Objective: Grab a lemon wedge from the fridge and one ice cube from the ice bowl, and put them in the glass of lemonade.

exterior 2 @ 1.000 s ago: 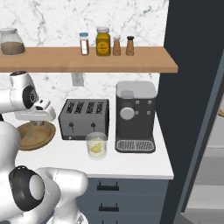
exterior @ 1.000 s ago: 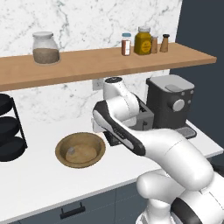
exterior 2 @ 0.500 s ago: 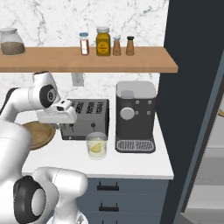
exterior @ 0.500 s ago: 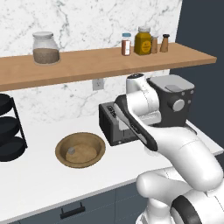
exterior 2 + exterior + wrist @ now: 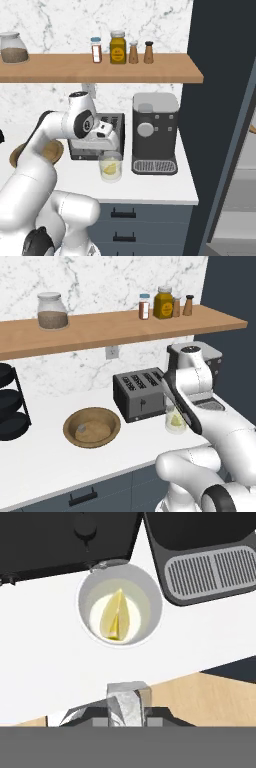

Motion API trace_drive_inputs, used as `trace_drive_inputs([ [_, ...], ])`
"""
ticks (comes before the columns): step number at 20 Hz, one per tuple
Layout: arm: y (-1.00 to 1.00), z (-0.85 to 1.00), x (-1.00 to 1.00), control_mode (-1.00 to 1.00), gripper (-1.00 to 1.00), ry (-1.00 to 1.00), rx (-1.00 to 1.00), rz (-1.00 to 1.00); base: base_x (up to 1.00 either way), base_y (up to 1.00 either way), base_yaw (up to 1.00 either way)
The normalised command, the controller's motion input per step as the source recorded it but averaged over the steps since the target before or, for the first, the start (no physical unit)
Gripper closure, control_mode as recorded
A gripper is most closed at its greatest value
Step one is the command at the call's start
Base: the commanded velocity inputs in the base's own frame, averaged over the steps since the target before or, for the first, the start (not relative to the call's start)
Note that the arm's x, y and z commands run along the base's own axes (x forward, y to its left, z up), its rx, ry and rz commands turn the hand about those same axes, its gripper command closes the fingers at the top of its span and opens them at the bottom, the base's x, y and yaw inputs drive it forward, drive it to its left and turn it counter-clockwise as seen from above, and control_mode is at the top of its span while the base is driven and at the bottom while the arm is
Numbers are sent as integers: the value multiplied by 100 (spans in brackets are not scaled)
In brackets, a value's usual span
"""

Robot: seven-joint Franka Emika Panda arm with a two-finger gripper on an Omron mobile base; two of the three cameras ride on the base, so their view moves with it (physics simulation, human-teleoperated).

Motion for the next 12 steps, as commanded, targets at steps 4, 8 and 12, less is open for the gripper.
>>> trace_drive_inputs([
  [4, -50, -35, 56, -100, 100, 8, 15, 7, 0, 0, 0],
  [8, -32, -21, 67, -100, 100, 1, 22, 8, 0, 0, 0],
  [12, -20, 0, 10, -100, 100, 9, 10, 6, 0, 0, 0],
])
